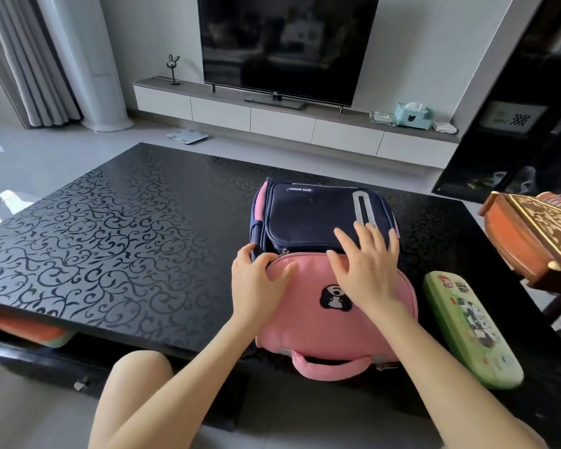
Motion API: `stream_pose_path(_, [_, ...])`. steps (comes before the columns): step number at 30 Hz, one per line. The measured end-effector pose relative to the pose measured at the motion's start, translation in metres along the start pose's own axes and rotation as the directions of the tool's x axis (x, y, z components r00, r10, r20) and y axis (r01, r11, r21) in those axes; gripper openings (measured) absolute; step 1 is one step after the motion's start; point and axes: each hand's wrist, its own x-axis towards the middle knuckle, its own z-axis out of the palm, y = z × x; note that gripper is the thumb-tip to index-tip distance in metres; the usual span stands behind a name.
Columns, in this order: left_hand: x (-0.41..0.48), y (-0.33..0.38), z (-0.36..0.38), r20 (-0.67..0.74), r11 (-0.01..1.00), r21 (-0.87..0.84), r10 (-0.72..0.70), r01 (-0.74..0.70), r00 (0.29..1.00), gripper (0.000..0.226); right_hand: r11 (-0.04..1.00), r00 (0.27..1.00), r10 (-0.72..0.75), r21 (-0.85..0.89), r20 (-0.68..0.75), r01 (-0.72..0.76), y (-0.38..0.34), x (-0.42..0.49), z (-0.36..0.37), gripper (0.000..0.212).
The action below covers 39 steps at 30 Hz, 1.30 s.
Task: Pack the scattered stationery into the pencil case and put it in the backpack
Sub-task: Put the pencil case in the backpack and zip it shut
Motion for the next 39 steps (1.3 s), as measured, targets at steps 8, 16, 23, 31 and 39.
stream_pose_path(8, [0.021, -0.007, -0.007, -0.060, 0.981, 0.064, 0.189, -0.185, 0.980, 0.017, 0.998, 0.999, 0.017, 0.064, -0.028, -0.015, 0.008, -0.018, 0.028, 0.042])
stream_pose_path(16, [0.088, -0.038, -0.029, -0.018, 0.972, 0.105, 0.215, -0.212, 0.977, 0.019, 0.995, 0.996, -0.038, 0.092, -0.085, 0.046, 0.011, -0.029, 0.044, 0.035])
stream_pose_path(23, [0.147, 0.000, -0.013, 0.055, 0.871, 0.492, -0.004, -0.023, 0.998, 0.024, 0.996, 0.999, -0.049, 0.072, 0.023, 0.047, 0.009, -0.032, 0.049, 0.039])
stream_pose_path(31, [0.071, 0.007, 0.001, 0.508, 0.628, 0.354, 0.493, -0.693, 0.706, 0.061, 0.855, 0.854, 0.515, 0.111, -0.071, -0.507, 0.109, -0.067, -0.004, 0.045])
stream_pose_path(39, [0.073, 0.020, 0.010, 0.411, 0.792, 0.301, 0.394, -0.530, 0.822, 0.038, 0.644, 0.417, 0.707, -0.278, 0.571, -0.712, 0.189, -0.109, 0.014, 0.120])
